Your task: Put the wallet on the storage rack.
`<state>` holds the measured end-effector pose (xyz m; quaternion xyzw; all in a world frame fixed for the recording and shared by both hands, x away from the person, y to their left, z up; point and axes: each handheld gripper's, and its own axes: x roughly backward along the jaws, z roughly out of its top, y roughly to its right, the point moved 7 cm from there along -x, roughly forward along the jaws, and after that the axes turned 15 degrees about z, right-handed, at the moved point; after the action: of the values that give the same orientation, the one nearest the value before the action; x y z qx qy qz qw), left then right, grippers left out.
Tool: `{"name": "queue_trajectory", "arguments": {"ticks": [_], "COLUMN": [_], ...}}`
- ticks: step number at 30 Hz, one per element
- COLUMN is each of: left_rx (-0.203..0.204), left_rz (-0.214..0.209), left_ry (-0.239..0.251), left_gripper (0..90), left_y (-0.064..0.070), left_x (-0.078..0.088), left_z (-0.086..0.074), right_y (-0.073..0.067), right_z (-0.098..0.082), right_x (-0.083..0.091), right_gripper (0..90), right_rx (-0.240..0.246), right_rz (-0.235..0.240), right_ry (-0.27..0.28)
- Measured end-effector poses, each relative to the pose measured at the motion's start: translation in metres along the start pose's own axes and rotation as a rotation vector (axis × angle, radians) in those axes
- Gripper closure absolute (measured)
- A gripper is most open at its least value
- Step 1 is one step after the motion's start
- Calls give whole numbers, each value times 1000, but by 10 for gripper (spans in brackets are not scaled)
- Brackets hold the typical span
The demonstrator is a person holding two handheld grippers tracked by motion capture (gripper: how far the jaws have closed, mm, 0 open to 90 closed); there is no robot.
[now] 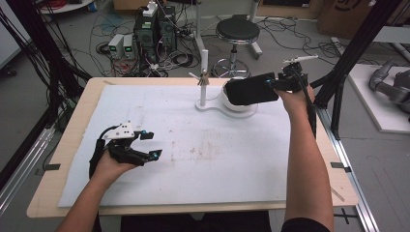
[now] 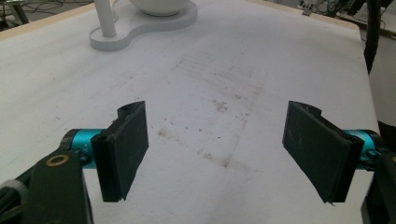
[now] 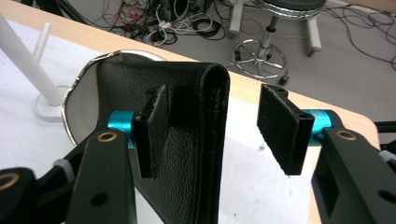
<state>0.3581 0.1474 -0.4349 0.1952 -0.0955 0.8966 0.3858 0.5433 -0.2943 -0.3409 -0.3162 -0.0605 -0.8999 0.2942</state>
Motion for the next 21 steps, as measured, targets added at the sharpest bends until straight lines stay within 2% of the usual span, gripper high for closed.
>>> {"name": "queue_trajectory", "arguments": {"ticks": [5,7,14,17,19,21], "left_rx": [3,1,-5,-1,-13,-8], "left_rz": [0,0,0,4,17,22], "left_ry": [4,4,4,11,11,15], "left_gripper": [225,225,225,225,225,216], "left_y": [1,0,0,1,0,-1], "left_x": [1,1,1,1,2,2], "left_z": [0,1,1,3,3,4], "right_y": [2,0,-16,-24,-29,-34], "right_z": [-2,0,6,9,10,10], "right_x": [1,3,19,29,36,45], "right_gripper": [437,412,362,342,324,318], "right_rx": [-17,-15,35,48,67,89], "right_rz": [-10,-2,22,43,47,50], "right_ry": [-7,9,49,77,89,117]}}
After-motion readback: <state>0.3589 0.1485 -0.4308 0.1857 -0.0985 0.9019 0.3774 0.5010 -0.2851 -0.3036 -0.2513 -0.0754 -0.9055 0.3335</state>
